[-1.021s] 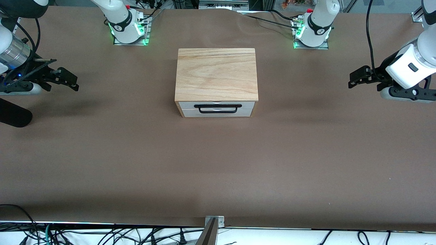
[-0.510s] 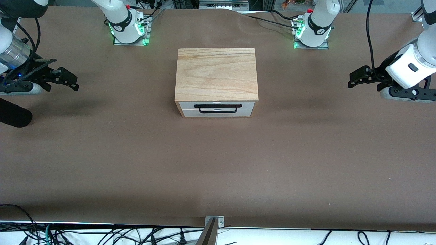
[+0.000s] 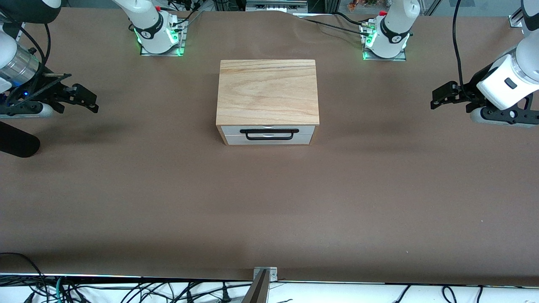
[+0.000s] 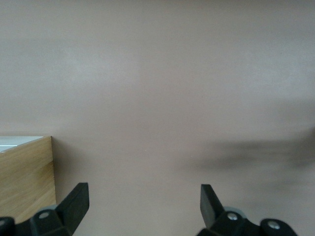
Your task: Pull top drawer with both arms simultaneously
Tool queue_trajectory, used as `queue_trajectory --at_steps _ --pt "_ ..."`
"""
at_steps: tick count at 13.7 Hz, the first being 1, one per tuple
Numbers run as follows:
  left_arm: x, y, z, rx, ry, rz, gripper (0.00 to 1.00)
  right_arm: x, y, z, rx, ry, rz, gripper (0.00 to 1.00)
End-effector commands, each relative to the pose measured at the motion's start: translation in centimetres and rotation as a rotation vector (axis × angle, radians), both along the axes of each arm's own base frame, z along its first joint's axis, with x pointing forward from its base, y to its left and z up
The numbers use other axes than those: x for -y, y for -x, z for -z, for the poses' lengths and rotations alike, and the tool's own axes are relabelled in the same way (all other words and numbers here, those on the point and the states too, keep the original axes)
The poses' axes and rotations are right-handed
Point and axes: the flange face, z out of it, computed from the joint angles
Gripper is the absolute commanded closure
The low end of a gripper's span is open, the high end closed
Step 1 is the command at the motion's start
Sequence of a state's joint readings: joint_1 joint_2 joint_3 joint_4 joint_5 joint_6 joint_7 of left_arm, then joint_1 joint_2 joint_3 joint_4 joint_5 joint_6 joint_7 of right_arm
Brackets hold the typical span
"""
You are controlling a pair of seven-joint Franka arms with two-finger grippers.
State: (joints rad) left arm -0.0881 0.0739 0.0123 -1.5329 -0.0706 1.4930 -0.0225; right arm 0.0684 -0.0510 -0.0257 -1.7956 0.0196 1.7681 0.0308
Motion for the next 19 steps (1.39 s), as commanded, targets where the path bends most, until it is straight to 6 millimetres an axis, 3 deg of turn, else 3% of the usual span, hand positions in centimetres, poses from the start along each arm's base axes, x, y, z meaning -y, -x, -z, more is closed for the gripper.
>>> queue_trajectory --at_steps 1,13,16,18,19 --pt "-0.1 -0.4 -0.5 0.011 -0.023 0.021 0.0 -0.2 0.3 -0.1 0.005 0.014 -0.003 0.0" --pt "0.0 -0.4 -0.4 0.009 -0.014 0.02 0.0 -2.1 0.4 1.6 -0.067 0.015 -0.023 0.0" --pt "0.2 -1.2 1.1 -0.016 -0.011 0.021 0.0 -3.2 0.3 2.3 -0.084 0.001 -0.039 0.0" --pt "0.8 -2.0 3.2 -0.054 -0.009 0.03 0.0 -3.6 0.2 2.9 -0.103 -0.034 -0.035 0.0" --pt "1.5 -2.3 4.3 -0.074 0.011 0.037 0.0 -4.1 -0.2 4.3 -0.13 -0.058 -0.034 0.0"
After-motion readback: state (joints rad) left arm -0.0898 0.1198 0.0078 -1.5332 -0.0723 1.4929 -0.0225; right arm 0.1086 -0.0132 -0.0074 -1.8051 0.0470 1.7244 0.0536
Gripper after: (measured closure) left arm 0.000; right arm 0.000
